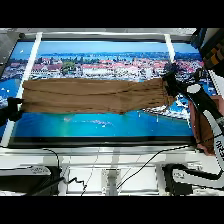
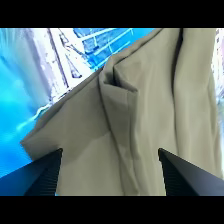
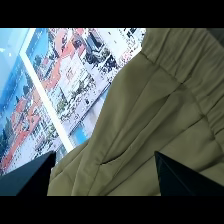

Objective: Fold the clothes and pants, and hang the long-sleeved shirts on hangers.

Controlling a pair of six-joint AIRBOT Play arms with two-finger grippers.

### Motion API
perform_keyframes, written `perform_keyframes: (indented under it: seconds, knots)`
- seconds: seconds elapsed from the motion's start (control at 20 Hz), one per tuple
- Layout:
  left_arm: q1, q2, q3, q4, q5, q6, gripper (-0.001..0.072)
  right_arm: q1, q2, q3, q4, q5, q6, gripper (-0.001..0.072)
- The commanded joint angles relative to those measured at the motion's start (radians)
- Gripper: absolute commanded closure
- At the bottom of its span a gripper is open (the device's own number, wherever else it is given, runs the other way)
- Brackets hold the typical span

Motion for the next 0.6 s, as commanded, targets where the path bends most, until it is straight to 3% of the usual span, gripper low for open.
perform_keyframes:
  seconds: [0.0, 0.2, 0.55]
  knots:
    - [0.025, 0.038, 0.000, 0.066, -0.045, -0.023, 0.0005, 0.001, 0.001, 0.001, 0.004, 0.006, 0.001, 0.0026]
    - [0.001, 0.014, 0.000, 0.066, -0.002, -0.041, 0.0005, 0.001, 0.001, 0.001, 0.004, 0.006, 0.001, 0.0026]
    - [-0.116, -0.055, 0.000, -0.018, 0.210, -0.041, 0.0005, 0.000, 0.001, 0.001, 0.004, 0.000, 0.001, 0.0026]
